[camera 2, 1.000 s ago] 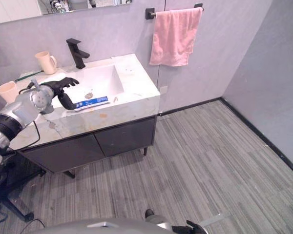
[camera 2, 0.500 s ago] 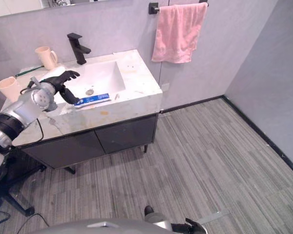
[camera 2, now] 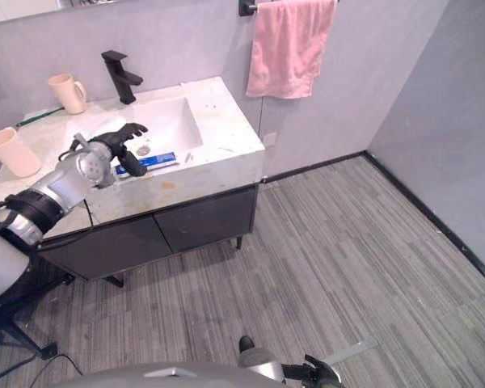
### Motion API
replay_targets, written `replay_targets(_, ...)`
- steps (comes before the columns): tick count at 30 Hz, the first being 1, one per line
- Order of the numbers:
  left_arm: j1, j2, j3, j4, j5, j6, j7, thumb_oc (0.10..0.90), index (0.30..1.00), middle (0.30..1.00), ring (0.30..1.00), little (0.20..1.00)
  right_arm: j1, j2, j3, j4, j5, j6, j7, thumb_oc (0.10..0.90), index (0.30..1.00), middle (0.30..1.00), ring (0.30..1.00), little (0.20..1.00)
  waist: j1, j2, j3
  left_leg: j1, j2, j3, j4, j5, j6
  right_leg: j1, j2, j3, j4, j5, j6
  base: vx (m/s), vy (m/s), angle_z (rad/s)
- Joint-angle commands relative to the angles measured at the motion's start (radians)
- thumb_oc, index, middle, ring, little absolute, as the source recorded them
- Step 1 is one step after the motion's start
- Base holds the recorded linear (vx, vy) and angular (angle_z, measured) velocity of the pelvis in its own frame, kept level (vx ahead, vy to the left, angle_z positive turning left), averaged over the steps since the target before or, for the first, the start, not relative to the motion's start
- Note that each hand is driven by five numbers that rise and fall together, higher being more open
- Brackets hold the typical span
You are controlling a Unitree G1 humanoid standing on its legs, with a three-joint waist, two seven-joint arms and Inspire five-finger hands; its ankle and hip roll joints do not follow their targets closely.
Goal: Organize the bathroom.
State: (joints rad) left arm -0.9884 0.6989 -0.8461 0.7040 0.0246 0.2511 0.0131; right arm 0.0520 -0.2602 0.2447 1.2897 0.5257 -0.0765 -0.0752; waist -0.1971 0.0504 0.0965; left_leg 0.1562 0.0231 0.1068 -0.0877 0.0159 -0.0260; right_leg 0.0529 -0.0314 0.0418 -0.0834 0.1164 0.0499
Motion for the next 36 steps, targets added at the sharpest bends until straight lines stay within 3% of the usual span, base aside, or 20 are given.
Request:
replay_targets(1, -0.164, 0.021, 0.102, 0.057, 0.083, 0.003, 0.050, 0.800, 0.900, 0.900, 0.900, 0.900, -0.025, -0.021, 0.009, 0.016, 0.021, -0.030, -0.007, 0.800, 0.900, 0.900, 0.900, 0.900, -0.001, -0.009, -0.012, -0.031, -0.066, 0.012, 0.074, -0.049, 0.093, 0.008, 0.007, -0.021, 0.107, -0.095, 0.019, 0.00, 0.000, 0.00)
replay_targets(12, -0.185, 0.050, 0.087, 0.077, 0.114, 0.002, 0.039, 0.800, 0.900, 0.900, 0.900, 0.900, -0.023, -0.030, 0.013, 0.010, 0.020, -0.028, -0.008, 0.800, 0.900, 0.900, 0.900, 0.900, 0.005, -0.011, -0.004, -0.047, -0.065, 0.005, 0.089, -0.045, 0.091, 0.002, 0.003, -0.029, 0.114, -0.100, 0.017, 0.00, 0.012, 0.01)
replay_targets(23, -0.234, 0.109, 0.043, 0.085, 0.127, -0.007, -0.088, 0.800, 0.900, 0.900, 0.900, 0.900, -0.023, -0.024, 0.007, 0.019, 0.047, -0.044, -0.001, 0.800, 0.900, 0.900, 0.900, 0.900, 0.023, -0.019, 0.007, -0.062, -0.072, -0.012, 0.094, -0.043, 0.095, -0.009, 0.000, -0.036, 0.116, -0.097, 0.021, 0.00, 0.001, 0.04)
replay_targets(36, -0.276, 0.135, 0.021, 0.124, 0.108, -0.036, -0.084, 0.800, 0.900, 0.900, 0.900, 0.900, -0.020, -0.029, 0.008, 0.024, 0.046, -0.057, 0.006, 0.800, 0.900, 0.900, 0.900, 0.900, 0.019, -0.017, 0.011, -0.066, -0.073, -0.005, 0.091, -0.038, 0.094, -0.014, 0.001, -0.027, 0.112, -0.089, 0.025, 0.00, 0.001, 0.00)
